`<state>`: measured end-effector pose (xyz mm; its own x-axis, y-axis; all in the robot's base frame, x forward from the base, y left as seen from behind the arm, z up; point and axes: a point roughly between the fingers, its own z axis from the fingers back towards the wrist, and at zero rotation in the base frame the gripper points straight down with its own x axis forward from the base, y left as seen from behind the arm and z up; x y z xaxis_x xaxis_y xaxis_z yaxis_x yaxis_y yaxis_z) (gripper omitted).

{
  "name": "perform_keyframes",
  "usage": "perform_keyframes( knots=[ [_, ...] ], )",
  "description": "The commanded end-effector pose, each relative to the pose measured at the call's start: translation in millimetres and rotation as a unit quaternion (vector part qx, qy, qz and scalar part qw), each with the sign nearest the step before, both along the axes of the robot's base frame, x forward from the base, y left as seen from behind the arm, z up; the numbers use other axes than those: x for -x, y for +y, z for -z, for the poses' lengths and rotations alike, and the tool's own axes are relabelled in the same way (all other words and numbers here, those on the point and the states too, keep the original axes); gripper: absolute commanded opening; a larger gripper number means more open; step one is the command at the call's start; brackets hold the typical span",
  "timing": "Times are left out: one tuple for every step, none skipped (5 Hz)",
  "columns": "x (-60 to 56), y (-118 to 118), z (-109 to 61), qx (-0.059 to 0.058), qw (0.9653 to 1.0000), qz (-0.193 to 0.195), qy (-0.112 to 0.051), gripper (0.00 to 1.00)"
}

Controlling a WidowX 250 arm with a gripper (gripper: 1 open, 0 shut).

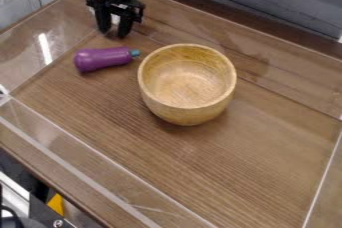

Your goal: Remove the purple eggplant from inside the brown bowl and put it on the table

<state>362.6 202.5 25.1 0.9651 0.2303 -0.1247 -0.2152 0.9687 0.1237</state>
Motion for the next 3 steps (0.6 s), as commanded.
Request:
perform_keyframes(
  knots=[
    [-9.8, -4.3, -29.2, -0.007, 0.9996, -0.021, -0.019, 1.0],
    [-12.6, -0.9, -30.5, 0.002, 0.9989, -0.042, -0.021, 1.0],
    [-11.7, 1.9, -31.7, 0.01, 0.9977, -0.062, -0.024, 1.0]
  ],
)
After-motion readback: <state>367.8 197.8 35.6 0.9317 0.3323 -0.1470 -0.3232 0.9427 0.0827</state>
